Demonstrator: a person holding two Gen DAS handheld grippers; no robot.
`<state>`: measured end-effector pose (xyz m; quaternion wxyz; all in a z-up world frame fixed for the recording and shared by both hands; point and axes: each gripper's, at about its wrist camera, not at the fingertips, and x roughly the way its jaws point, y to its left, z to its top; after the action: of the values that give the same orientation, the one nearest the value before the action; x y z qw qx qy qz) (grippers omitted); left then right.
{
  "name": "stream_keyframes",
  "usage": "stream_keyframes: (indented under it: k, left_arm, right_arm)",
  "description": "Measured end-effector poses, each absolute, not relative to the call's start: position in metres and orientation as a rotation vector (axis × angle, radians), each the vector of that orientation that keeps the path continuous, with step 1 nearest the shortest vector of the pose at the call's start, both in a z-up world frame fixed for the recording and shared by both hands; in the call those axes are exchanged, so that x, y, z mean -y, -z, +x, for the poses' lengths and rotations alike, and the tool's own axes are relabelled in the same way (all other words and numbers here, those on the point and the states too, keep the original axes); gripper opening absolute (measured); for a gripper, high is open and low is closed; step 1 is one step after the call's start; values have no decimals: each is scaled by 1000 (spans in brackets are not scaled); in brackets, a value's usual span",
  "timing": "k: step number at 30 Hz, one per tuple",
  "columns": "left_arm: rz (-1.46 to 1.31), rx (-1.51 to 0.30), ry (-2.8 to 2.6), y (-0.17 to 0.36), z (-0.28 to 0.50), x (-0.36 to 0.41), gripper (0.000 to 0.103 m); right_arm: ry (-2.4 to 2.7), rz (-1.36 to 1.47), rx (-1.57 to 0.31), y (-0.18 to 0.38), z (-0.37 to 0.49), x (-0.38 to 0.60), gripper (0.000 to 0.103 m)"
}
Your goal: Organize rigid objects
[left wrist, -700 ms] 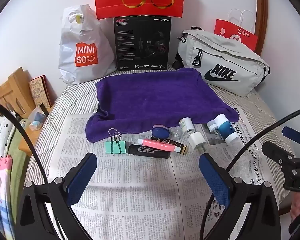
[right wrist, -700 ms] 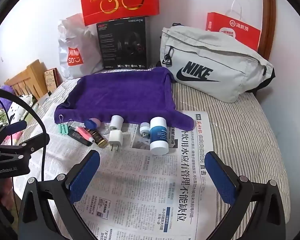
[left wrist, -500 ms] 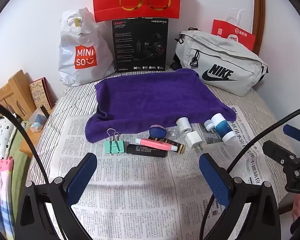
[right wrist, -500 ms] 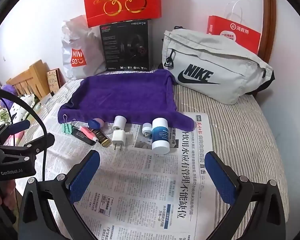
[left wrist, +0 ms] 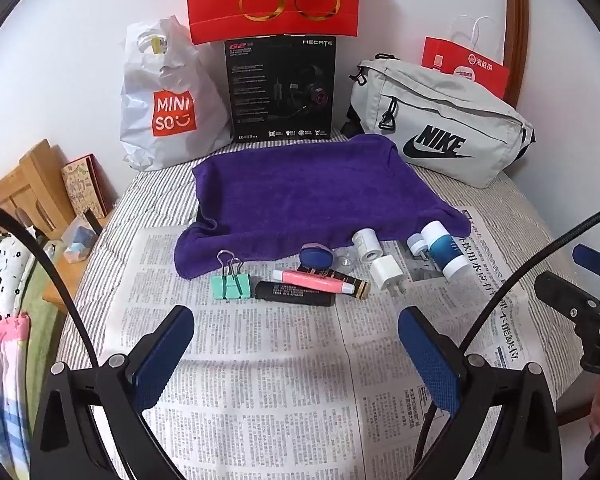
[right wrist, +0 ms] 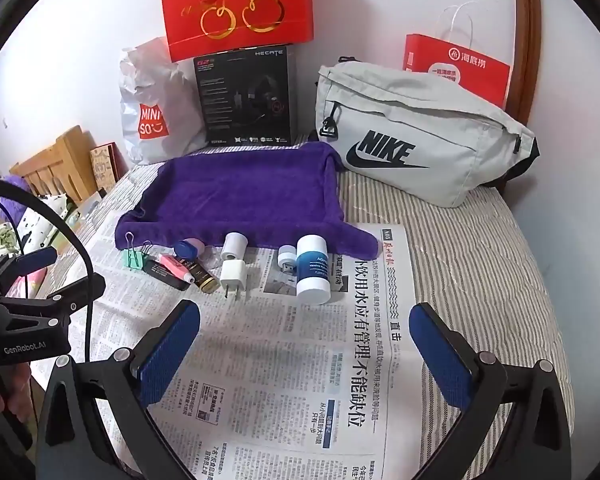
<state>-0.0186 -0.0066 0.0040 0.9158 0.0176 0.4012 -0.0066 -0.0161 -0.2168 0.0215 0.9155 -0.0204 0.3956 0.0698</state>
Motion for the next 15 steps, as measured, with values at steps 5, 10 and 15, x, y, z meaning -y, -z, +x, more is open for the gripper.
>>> stream_keyframes:
  k: [5, 10, 15]
  left_arm:
    - [44, -833, 8, -4, -19, 7, 103]
    - [57, -830, 10, -6, -21, 9, 103]
    - [59, -828, 10, -7, -21, 9, 103]
  right_arm:
    - [-152, -38, -813, -21, -18, 216, 103]
    - [-158, -36, -818, -20, -18, 215, 103]
    - [-154, -41, -814, -21, -18, 214, 103]
